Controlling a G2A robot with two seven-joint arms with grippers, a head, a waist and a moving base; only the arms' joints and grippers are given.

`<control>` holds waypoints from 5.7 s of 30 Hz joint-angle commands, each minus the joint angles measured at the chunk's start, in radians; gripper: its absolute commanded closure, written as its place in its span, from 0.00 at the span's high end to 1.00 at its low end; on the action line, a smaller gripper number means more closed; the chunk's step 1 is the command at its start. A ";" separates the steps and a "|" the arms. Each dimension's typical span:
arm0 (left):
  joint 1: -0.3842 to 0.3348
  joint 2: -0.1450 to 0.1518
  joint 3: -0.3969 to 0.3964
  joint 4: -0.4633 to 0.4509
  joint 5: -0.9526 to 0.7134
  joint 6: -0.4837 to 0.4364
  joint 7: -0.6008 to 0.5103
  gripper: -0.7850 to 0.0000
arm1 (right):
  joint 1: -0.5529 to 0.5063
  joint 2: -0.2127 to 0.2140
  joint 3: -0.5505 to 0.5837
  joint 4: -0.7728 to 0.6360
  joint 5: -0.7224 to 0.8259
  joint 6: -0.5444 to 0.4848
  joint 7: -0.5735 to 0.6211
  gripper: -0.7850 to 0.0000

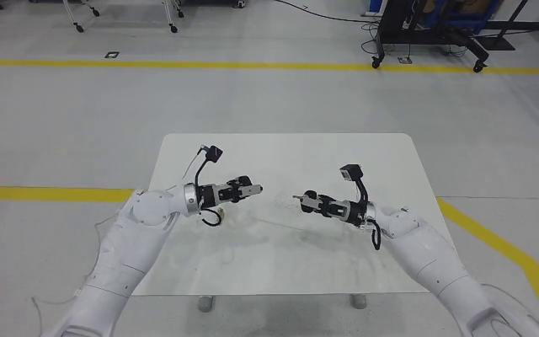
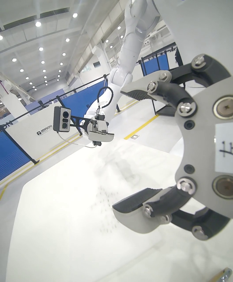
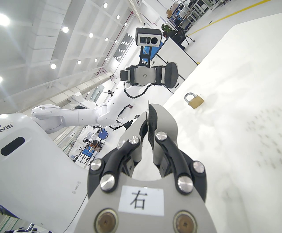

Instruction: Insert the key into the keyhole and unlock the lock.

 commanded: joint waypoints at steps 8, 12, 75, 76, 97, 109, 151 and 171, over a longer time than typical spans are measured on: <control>0.181 0.090 -0.231 -0.421 0.746 0.152 -0.128 1.00 | 0.000 0.000 0.000 0.000 0.000 0.000 0.000 0.00; 0.218 0.095 -0.181 -0.474 0.901 0.207 -0.205 1.00 | 0.000 0.000 0.000 0.000 0.000 0.000 0.000 0.00; 0.076 0.027 0.029 -0.183 0.794 0.340 -0.061 0.00 | 0.000 0.000 0.000 0.000 0.000 0.000 0.000 0.00; 0.089 0.029 0.000 -0.182 0.726 0.326 -0.026 0.00 | 0.000 0.000 0.000 0.000 0.000 0.000 0.000 0.00; 0.164 0.013 -0.121 -0.055 0.025 0.118 0.152 0.00 | -0.008 -0.013 0.000 -0.033 -0.022 0.047 -0.099 0.00; 0.016 -0.027 -0.001 0.190 -0.177 -0.021 0.036 0.00 | 0.175 -0.138 -0.149 0.072 -0.026 0.092 -0.218 0.00; -0.061 -0.063 0.022 0.343 -0.530 0.417 0.089 0.00 | 0.278 -0.323 -0.234 0.343 0.141 0.066 -0.109 0.00; -0.130 -0.094 0.079 0.377 -0.505 0.522 0.229 0.00 | 0.197 -0.293 -0.166 0.240 0.198 0.399 -0.120 0.00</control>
